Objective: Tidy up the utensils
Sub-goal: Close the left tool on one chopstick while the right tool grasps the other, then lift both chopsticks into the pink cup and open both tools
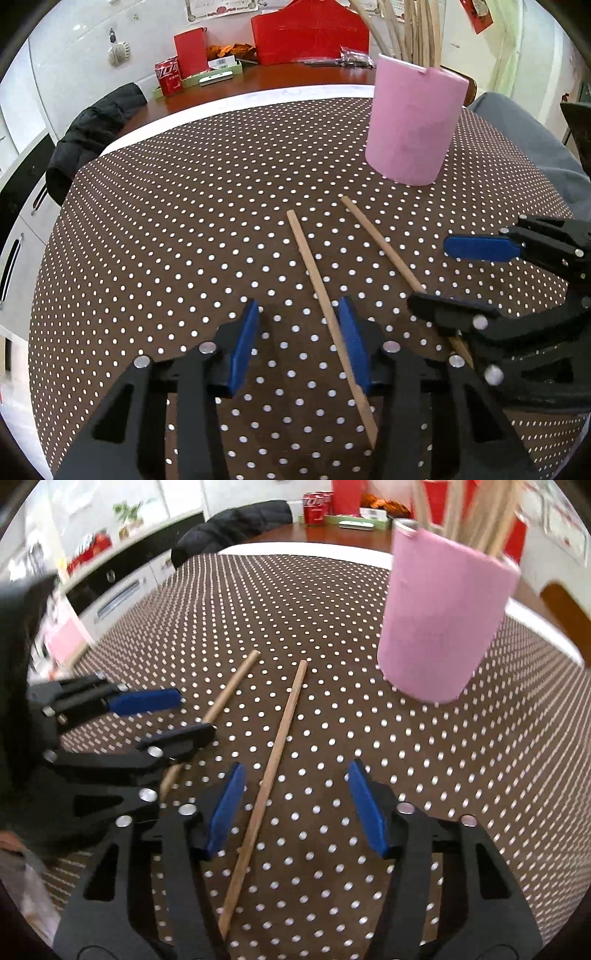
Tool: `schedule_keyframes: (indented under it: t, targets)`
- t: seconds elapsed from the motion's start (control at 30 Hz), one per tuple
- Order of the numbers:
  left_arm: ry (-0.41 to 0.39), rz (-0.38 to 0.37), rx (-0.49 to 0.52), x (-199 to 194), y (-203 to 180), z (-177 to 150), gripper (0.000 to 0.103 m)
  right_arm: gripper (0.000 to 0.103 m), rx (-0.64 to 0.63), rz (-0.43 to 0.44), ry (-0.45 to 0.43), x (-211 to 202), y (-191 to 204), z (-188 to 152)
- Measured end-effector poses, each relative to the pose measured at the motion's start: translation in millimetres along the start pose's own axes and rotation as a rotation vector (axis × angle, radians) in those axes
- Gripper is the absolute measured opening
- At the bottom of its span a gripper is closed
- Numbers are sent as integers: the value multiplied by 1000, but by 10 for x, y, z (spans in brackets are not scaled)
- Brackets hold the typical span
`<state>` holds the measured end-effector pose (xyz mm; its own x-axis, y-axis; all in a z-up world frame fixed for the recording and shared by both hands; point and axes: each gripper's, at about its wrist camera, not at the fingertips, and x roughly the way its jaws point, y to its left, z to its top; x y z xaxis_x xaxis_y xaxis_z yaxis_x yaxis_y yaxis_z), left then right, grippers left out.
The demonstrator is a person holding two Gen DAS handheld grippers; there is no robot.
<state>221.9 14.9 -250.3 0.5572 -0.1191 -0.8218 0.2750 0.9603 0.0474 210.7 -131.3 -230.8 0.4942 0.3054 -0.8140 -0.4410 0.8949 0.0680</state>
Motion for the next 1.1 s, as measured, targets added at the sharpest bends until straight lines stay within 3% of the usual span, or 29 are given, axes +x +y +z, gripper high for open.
schedule_keyframes:
  t: [0.07,0.27,0.33,0.37,0.47,0.57,0.8,0.97,1.1]
  targets:
    - [3,-1,-2,2,32,1,45,37,-33,-51,10,-2,11,3]
    - [1,13,-4,5,-5,28,45,36,-37,-52,11,-4,8,2]
    - [5,8,-19,12,-2,44,45,23,-49,-34,9,20,67,56]
    - [4,4,-20,30,18,77,40,11,-54,-29,8,21,89,63]
    - [0,-15,-6,6,-49,66,9,6,-42,4,4,22,41,38]
    - [-7,-27,-23,-9,-86,61,6,6,6,70,-30,-45,-94,-20]
    - [-101,-52,-75,-280,-115,134,6,6,102,163,-218,-563,-386,-125]
    - [-237,-95,-96,-660,-139,329,6,6,166,214,-378,-970,-582,-144]
    - [-354,-112,-101,-951,-153,576,6,6,213,219,-521,-1277,-766,38]
